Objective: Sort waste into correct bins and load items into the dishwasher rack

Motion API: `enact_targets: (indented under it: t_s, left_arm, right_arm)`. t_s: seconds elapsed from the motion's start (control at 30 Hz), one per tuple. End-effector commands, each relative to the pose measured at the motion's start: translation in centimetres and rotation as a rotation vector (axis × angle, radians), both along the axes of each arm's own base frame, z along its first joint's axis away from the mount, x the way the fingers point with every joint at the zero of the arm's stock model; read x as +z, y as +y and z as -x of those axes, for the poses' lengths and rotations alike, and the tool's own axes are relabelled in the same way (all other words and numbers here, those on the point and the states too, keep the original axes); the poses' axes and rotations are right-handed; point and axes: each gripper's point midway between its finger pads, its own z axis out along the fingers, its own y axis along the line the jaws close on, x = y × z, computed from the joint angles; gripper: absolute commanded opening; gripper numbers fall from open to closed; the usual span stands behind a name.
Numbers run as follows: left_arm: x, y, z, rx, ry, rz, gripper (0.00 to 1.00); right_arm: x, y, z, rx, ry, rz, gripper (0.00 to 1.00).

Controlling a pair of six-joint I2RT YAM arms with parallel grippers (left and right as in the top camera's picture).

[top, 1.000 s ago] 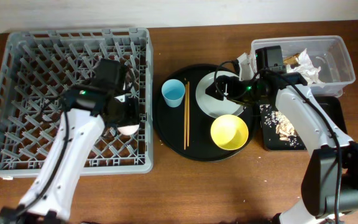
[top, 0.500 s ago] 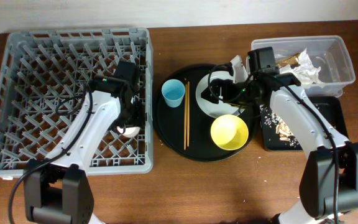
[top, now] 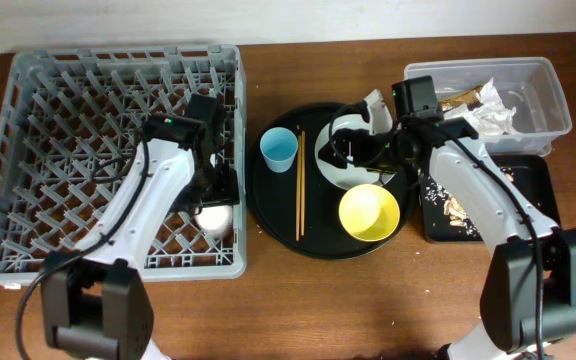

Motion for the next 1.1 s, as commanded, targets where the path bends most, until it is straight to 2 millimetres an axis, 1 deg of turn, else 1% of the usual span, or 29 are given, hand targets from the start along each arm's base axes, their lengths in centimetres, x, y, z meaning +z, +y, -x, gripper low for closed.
enact_targets:
  t_s: [0.0, 0.03, 0.07, 0.1, 0.13, 0.2, 0.23, 0.27, 0.3, 0.37, 0.43, 0.47, 0.53, 0.6, 0.63, 0.7, 0.73, 0.77, 0.8, 0.93, 1.0, 1.03, 1.07]
  left_arm:
    - [-1.6, 0.2, -0.5, 0.003, 0.017, -0.023, 0.81]
    - [-1.6, 0.1, -1.2, 0.008, -0.011, -0.015, 0.81]
    - [-1.0, 0.3, -2.1, 0.020, -0.042, -0.006, 0.81]
    - [-0.1, 0.6, -3.0, 0.035, -0.072, 0.001, 0.81]
    - [3.1, 1.5, -5.5, 0.073, -0.160, 0.021, 0.81]
    - [5.9, 1.8, -7.6, 0.091, -0.248, 0.040, 0.81]
    - [7.4, 1.6, -8.6, 0.092, -0.298, 0.052, 0.82]
    - [8.8, 1.3, -9.9, 0.092, -0.363, 0.071, 0.84]
    - [9.2, 1.1, -10.7, 0.092, -0.394, 0.087, 0.85]
    - [9.8, 0.5, -11.9, 0.088, -0.445, 0.127, 0.85]
    - [10.1, 0.4, -12.5, 0.087, -0.472, 0.136, 0.85]
    - [10.2, 0.5, -12.6, 0.088, -0.476, 0.136, 0.85]
    - [10.2, 0.7, -12.6, 0.091, -0.477, 0.128, 0.85]
    - [10.2, 1.0, -12.7, 0.097, -0.479, 0.119, 0.85]
    - [10.2, 1.1, -12.7, 0.100, -0.479, 0.116, 0.85]
    - [10.1, 1.1, -12.7, 0.100, -0.477, 0.116, 0.85]
    - [10.1, 1.1, -12.7, 0.100, -0.478, 0.116, 0.85]
    - [10.0, 1.1, -12.6, 0.100, -0.475, 0.115, 0.85]
    - [10.0, 1.1, -12.6, 0.100, -0.471, 0.115, 0.85]
    - [9.9, 1.2, -12.5, 0.101, -0.466, 0.114, 0.86]
    - [9.9, 1.2, -12.4, 0.101, -0.465, 0.114, 0.85]
    - [9.9, 1.1, -12.4, 0.100, -0.465, 0.118, 0.85]
    - [9.9, 0.8, -12.4, 0.096, -0.462, 0.133, 0.85]
  right_arm:
    - [0.0, 0.8, -0.1, 0.019, -0.026, 0.025, 0.95]
    - [0.1, 1.2, -0.1, 0.027, -0.037, 0.022, 0.93]
    - [0.3, 1.6, -0.4, 0.026, -0.049, 0.015, 0.91]
    - [0.6, 2.0, -0.7, 0.021, -0.066, 0.009, 0.86]
    - [0.6, 2.7, -1.5, -0.039, -0.081, 0.039, 0.80]
    - [0.5, 3.6, -2.2, -0.103, -0.112, 0.091, 0.73]
    - [0.3, 3.8, -2.6, -0.152, -0.129, 0.134, 0.72]
    - [-0.1, 4.3, -2.9, -0.200, -0.148, 0.176, 0.71]
    - [-0.4, 4.6, -3.1, -0.219, -0.151, 0.188, 0.71]
    - [-1.1, 5.1, -3.5, -0.229, -0.145, 0.181, 0.68]
    - [-2.1, 5.4, -4.1, -0.239, -0.136, 0.176, 0.63]
    - [-2.4, 5.7, -4.5, -0.242, -0.139, 0.163, 0.61]
    - [-2.9, 7.1, -5.5, -0.225, -0.152, 0.111, 0.56]
    - [-3.9, 7.4, -6.3, -0.234, -0.131, 0.114, 0.52]
    - [-4.3, 7.6, -6.5, -0.232, -0.126, 0.115, 0.49]
    - [-5.0, 7.7, -6.7, -0.231, -0.116, 0.121, 0.37]
    - [-5.1, 7.7, -6.7, -0.230, -0.115, 0.122, 0.33]
    - [-5.1, 7.7, -6.7, -0.230, -0.115, 0.122, 0.25]
    - [-5.2, 7.6, -6.6, -0.230, -0.110, 0.125, 0.20]
    - [-6.1, 7.0, -5.7, -0.219, -0.066, 0.162, 0.04]
    - [-6.2, 7.1, -5.4, -0.214, -0.055, 0.161, 0.04]
    - [-5.9, 7.1, -5.4, -0.211, -0.053, 0.151, 0.04]
    - [-4.6, 7.0, -5.5, -0.189, -0.060, 0.107, 0.04]
